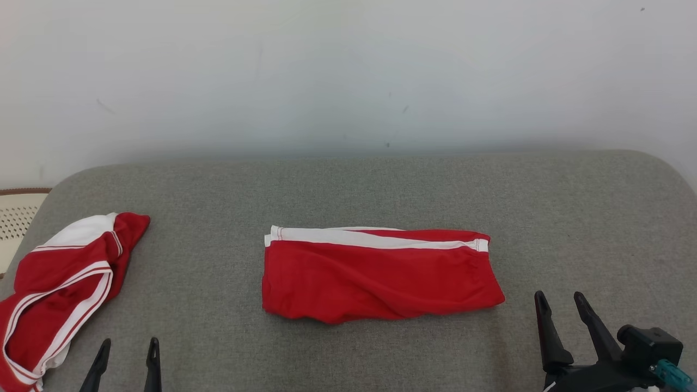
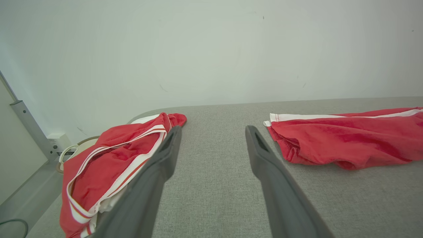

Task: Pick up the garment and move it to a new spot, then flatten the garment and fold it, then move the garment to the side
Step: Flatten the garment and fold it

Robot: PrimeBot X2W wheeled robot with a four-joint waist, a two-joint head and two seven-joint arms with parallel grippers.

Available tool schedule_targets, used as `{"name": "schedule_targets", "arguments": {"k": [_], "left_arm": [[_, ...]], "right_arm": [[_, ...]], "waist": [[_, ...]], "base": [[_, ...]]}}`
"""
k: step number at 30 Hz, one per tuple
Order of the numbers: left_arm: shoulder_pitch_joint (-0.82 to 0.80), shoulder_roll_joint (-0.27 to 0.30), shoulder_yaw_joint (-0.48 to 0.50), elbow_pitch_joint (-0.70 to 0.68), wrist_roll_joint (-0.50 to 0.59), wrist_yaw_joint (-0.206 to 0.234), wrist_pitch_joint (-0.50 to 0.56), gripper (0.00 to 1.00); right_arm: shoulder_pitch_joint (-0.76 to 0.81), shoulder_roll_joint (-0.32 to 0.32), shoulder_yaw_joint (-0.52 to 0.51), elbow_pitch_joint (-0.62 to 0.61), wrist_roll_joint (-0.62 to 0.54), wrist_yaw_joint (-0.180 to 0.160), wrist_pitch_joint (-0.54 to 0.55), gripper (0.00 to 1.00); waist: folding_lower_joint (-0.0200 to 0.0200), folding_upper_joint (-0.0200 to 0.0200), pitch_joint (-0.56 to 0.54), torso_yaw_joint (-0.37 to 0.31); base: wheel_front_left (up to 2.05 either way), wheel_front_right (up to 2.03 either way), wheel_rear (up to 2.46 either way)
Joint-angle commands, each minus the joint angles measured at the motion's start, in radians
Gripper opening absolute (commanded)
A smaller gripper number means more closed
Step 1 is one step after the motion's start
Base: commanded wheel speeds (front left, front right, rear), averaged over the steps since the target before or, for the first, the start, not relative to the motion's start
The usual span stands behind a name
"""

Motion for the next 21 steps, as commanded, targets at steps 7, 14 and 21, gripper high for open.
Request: {"name": "schedule_targets", "arguments": {"k": [7,14,21], "left_arm": [[-0.002,0.010,-0.001,0.005,-0.002,0.009,0.000,1.00],[0.000,0.012,-0.003,0.006,-0.005,0.012,-0.002,1.00],[-0.006,0.009,-0.006,0.009,-0.008,0.022,-0.004,1.00]], "right_arm": [[0.007,0.001,-0.001,-0.003,-0.005,0.000,0.004,1.00],[0.006,0.003,-0.001,-0.003,-0.008,0.000,0.005,1.00],[-0.024,0.001,0.001,0.018,0.006,0.000,0.008,1.00]], "waist": [[0.0000,-0.0001,0.001,0.000],[0.0000,-0.0001,0.003,-0.005],[0.0000,-0.0001,0.009,-0.006]], "base": [[0.00,0.00,0.00],[0.00,0.00,0.00],[0.00,0.00,0.00]]}}
